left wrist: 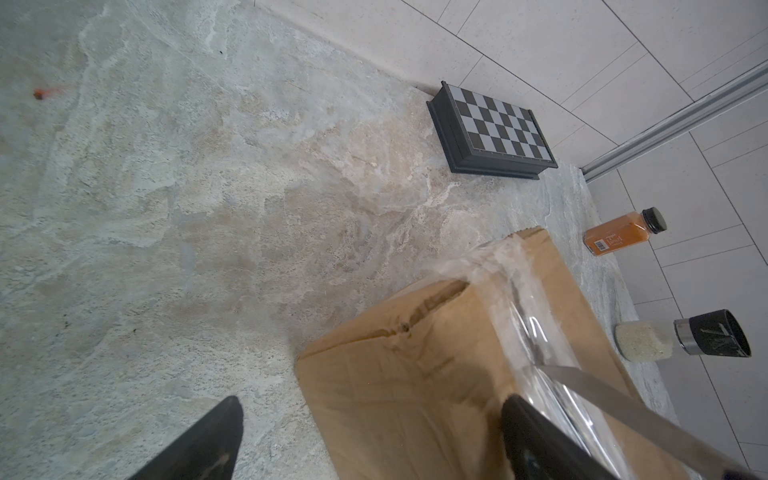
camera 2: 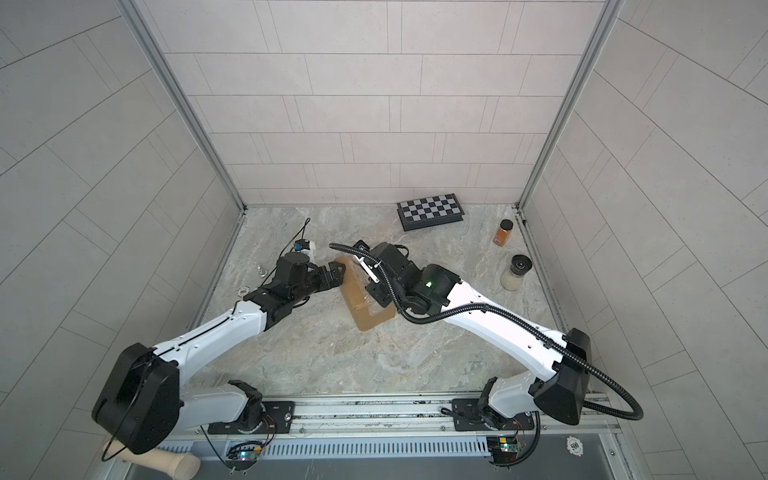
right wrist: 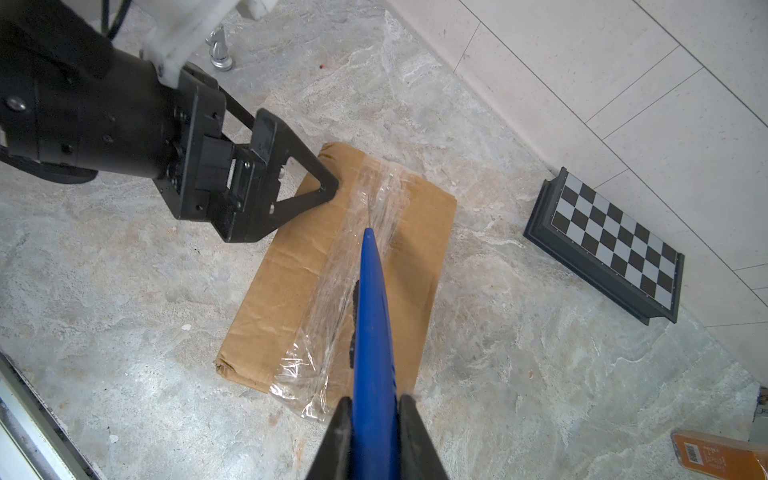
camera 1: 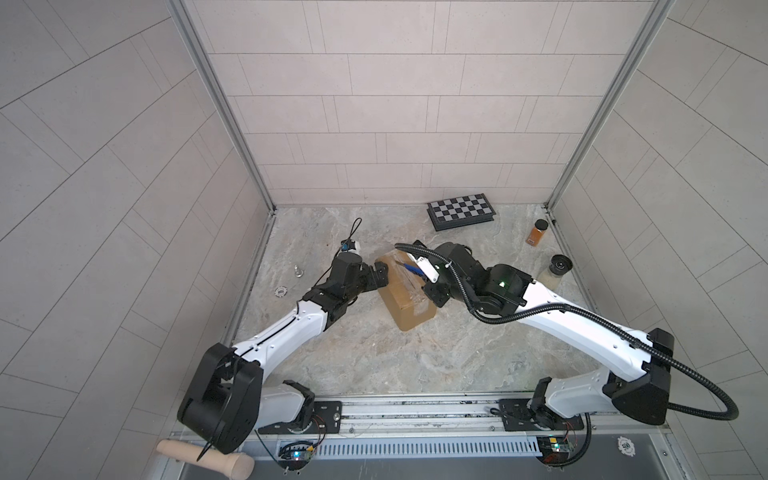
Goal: Unpack the express box
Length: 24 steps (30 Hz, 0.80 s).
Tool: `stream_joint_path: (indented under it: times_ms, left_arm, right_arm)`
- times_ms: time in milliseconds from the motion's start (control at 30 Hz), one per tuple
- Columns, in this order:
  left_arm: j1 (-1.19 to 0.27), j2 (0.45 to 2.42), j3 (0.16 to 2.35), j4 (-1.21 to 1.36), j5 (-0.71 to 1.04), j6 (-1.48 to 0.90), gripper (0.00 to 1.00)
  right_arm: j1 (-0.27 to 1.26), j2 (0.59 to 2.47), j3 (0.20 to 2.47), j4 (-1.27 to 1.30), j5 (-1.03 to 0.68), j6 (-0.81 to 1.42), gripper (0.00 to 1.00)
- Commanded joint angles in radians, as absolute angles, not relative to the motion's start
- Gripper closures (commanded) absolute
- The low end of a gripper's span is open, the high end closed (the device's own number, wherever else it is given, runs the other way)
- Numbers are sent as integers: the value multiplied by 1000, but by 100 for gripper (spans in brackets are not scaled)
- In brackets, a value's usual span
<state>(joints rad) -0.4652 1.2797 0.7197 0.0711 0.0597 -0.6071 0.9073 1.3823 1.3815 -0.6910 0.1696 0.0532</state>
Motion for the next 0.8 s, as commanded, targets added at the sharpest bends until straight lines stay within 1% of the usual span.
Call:
stream_joint_path:
  times_ms: [0, 167, 433, 567, 767]
  left_arm:
    - [-469, 1282, 700, 69, 69, -606, 0]
    - [-469, 1244, 694, 112, 94, -614, 0]
    - [-468, 1190, 700, 157, 122, -652, 0]
    - [-469, 1213, 695, 159, 111, -662, 0]
    - [-468, 1295, 713, 117, 90, -715, 2]
  right_arm:
    - [911, 1391, 1388, -697, 204, 50, 100]
    - [911, 1397, 1385, -691, 193, 41, 100]
    - [911, 1393, 1362, -653, 115, -1, 100]
    - [908, 1388, 1351, -635, 110, 0, 100]
    - [909, 1364, 1360, -641, 172, 2, 100]
